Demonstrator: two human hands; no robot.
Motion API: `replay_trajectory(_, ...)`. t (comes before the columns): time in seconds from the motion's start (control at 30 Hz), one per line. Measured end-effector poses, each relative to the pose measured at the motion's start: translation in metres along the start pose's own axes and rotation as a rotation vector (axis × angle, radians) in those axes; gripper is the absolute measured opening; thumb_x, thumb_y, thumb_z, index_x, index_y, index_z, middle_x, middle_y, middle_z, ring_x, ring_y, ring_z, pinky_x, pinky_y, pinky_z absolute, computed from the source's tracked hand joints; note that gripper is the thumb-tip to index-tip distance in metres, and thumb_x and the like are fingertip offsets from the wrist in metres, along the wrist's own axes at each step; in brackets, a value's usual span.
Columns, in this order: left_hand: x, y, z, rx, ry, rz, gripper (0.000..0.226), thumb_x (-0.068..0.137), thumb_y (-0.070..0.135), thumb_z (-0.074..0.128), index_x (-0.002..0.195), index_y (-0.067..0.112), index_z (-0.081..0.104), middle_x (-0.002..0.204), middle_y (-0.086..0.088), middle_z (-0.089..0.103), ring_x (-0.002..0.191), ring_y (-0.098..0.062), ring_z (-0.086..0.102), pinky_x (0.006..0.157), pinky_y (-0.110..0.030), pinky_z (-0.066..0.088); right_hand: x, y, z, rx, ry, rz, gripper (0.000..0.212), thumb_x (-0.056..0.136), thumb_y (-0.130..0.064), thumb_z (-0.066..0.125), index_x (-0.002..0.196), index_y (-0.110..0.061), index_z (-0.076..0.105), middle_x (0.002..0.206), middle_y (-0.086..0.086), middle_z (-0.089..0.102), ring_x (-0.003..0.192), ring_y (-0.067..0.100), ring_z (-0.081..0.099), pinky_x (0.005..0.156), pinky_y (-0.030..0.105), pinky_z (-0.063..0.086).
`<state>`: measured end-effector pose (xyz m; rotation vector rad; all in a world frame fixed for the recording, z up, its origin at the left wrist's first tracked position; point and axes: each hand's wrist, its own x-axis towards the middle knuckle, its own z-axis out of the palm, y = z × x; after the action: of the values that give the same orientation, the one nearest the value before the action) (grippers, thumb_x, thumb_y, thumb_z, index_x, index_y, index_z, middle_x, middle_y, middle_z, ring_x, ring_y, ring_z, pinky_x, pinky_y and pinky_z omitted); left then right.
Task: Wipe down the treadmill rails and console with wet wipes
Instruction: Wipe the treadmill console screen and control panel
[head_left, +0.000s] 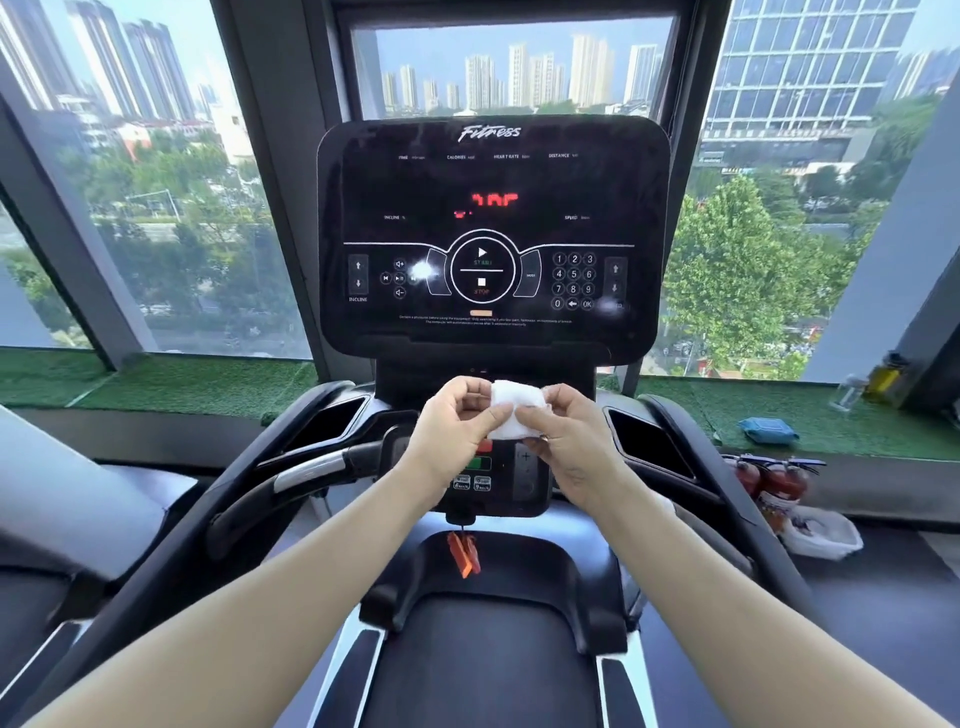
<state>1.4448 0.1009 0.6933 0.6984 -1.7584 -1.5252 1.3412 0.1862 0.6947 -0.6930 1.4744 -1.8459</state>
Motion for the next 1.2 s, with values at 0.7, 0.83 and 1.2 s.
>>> replay_trajectory(0.7,0.023,-0.026,-0.012,-0.168,-0.063,-0.164,0.005,0.094,0.018,0.058,0.092,0.016,0.062,0.091,-0.003,0.065,0.082,-0.013,0.061,0.073,-0.023,0.052,0.019,0.020,0.022,-0.485,0.210,-0.174,0.008,0.086,-0.015,0.064,0.079,-0.013,0.060,0.076,0.000,0.061,0.069,0.013,0.054,0.063,0.025,0.043)
replay_trajectory(0.83,0.034,-0.042,-0.053,0.494,0.070,0.151,0.009,0.090,0.017,0.061,0.098,0.021,0.062,0.101,0.006,0.055,0.094,-0.011,0.056,0.085,-0.025,0.045,0.030,0.015,0.021,-0.943,0.324,-0.347,0.008,0.088,-0.012,0.056,0.081,-0.012,0.052,0.080,-0.004,0.056,0.072,0.014,0.049,0.060,0.024,0.032)
replay_trajectory(1.2,0.033,-0.076,-0.108,0.688,0.072,0.235,0.023,0.085,-0.003,0.056,0.099,0.013,0.067,0.098,0.009,0.050,0.096,-0.018,0.056,0.084,-0.024,0.041,0.037,0.061,0.074,-1.428,0.038,-0.457,0.029,0.088,-0.003,0.048,0.109,-0.004,0.069,0.110,0.008,0.063,0.100,0.028,0.050,0.088,0.036,0.044)
